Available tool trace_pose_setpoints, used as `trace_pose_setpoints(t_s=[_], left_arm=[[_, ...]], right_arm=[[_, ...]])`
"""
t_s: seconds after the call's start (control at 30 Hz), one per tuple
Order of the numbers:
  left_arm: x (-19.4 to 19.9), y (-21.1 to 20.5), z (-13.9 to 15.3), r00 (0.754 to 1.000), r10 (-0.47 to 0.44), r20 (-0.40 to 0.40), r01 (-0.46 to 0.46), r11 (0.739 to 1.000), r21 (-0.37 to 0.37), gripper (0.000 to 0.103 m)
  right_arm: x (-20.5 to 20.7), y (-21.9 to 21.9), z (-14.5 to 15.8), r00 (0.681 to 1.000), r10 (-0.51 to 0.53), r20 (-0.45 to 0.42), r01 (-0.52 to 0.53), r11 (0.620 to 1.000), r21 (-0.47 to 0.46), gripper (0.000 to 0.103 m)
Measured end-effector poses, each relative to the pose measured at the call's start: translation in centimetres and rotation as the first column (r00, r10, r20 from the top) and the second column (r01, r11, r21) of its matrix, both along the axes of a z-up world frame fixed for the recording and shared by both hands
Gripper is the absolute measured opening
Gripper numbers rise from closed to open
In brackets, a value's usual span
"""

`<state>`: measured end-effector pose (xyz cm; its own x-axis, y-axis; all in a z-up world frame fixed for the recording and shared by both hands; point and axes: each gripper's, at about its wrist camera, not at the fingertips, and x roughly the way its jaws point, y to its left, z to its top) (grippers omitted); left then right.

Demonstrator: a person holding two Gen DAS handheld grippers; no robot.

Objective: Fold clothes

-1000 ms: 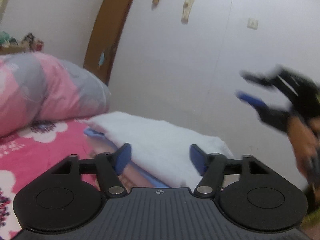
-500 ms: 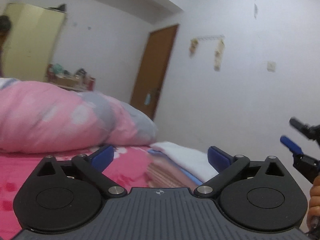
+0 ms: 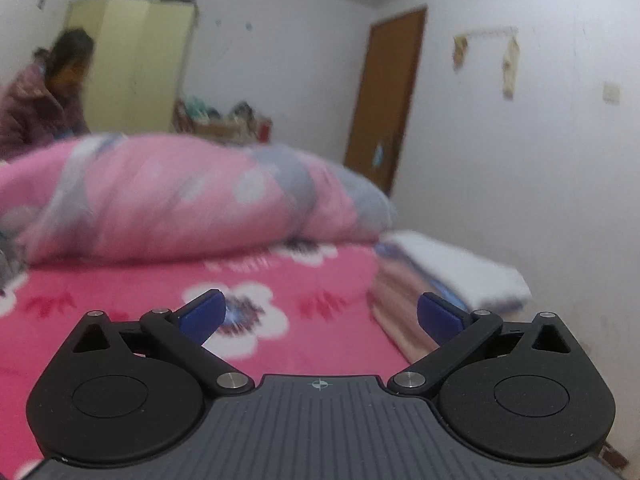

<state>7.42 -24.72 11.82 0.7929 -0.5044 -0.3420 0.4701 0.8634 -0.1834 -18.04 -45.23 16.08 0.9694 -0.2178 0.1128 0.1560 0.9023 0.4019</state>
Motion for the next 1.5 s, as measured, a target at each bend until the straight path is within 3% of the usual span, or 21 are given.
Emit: trace_pose_setpoints(t_s=[0.17, 0.23, 0.4, 0.6, 0.73, 1.0, 1.13, 1.3, 1.5], left_arm=[[-0.8, -2.8, -2.4, 0.996, -0.08, -0.044, 0.081, 0.997, 0.007, 0.103], [-1.3, -3.9, -3.0, 0.994, -0.099, -0.049, 0.099, 0.995, 0.008, 0.103], [-2.8, -5.1, -4.2, 0.99, -0.125, -0.072, 0.128, 0.991, 0.035, 0.103], [-4.5, -6.4, -4.8, 0.989, -0.09, -0.114, 0.097, 0.993, 0.061, 0.103], [-5.9, -6.9, -5.1, 0.993, -0.065, -0.096, 0.074, 0.993, 0.097, 0.103], [-6.4, -6.0, -5.2, 0.993, -0.047, -0.106, 0.055, 0.996, 0.074, 0.103], [-6.7, -5.8, -5.2, 0.995, -0.05, -0.091, 0.057, 0.996, 0.071, 0.103], [-7.3, -5.8, -4.5, 0.998, -0.048, -0.043, 0.051, 0.996, 0.069, 0.103], [-8.1, -6.3, -4.1, 0.998, -0.059, 0.019, 0.056, 0.992, 0.115, 0.103]], right_arm=[[0.3, -0.9, -1.5, 0.955, -0.224, -0.192, 0.213, 0.974, -0.079, 0.083], [0.5, -1.1, -2.0, 0.924, -0.296, -0.242, 0.278, 0.955, -0.108, 0.093], [0.8, -1.4, -4.0, 0.877, -0.366, -0.312, 0.329, 0.93, -0.165, 0.102], [1.2, 1.4, -5.9, 0.824, -0.458, -0.333, 0.389, 0.885, -0.256, 0.103], [0.1, 2.3, -6.2, 0.816, -0.457, -0.355, 0.381, 0.886, -0.265, 0.103], [-0.7, 2.3, -5.7, 0.788, -0.485, -0.378, 0.435, 0.874, -0.215, 0.103], [-0.4, 2.9, -5.7, 0.785, -0.496, -0.371, 0.432, 0.868, -0.247, 0.103], [0.3, 3.8, -5.5, 0.779, -0.508, -0.369, 0.41, 0.856, -0.315, 0.103], [0.1, 3.5, -5.0, 0.778, -0.508, -0.371, 0.419, 0.858, -0.296, 0.103]])
